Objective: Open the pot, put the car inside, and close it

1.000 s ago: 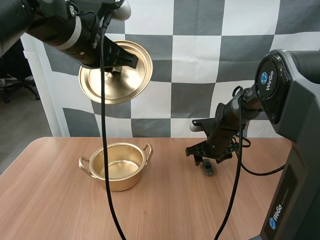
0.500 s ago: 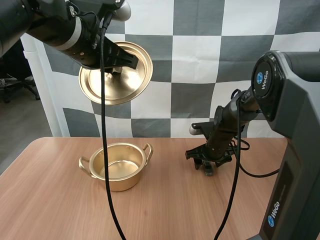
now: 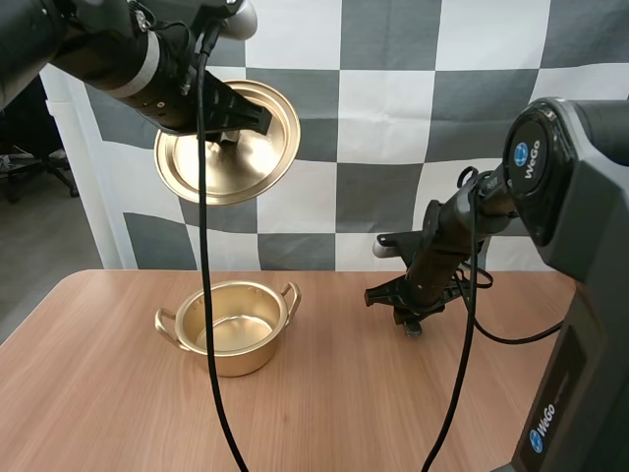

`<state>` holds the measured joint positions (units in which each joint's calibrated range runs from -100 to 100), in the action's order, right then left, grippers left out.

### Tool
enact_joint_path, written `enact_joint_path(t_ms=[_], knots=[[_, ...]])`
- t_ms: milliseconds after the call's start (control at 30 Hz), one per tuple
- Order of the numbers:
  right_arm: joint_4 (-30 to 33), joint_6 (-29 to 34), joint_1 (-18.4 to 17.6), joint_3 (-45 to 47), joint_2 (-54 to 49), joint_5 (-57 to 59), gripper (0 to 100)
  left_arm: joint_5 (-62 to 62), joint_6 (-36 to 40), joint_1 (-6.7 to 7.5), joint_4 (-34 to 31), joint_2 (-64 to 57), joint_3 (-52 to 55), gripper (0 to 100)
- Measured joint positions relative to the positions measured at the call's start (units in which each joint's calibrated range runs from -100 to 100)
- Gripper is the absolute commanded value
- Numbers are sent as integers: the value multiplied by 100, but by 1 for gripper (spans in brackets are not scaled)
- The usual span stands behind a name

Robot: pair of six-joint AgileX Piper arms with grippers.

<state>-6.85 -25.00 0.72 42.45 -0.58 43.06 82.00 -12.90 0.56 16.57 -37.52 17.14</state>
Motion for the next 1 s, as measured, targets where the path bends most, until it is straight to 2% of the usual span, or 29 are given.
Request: enact_joint_path(t_ms=[167,333,500,700,1000], knots=[[11,-37,-38,-57,-577,108,0,0,0,0,-11,-273,-431,0],[11,-263,-315,-253,-1160,248,0,85,0,0,-11,-639,-1152,0],[11,-271,-729,-623,-1559,644,0,197,0,0,-42,-968,-2033,0],[-8,-221,-1386,-1232,-1600,1189,0,224,33,0,-142,-1094,-3004,0],[-8,-184,-2187,-1568,-1589,1062,0,348,459,0,-142,-1121,-4062,0]])
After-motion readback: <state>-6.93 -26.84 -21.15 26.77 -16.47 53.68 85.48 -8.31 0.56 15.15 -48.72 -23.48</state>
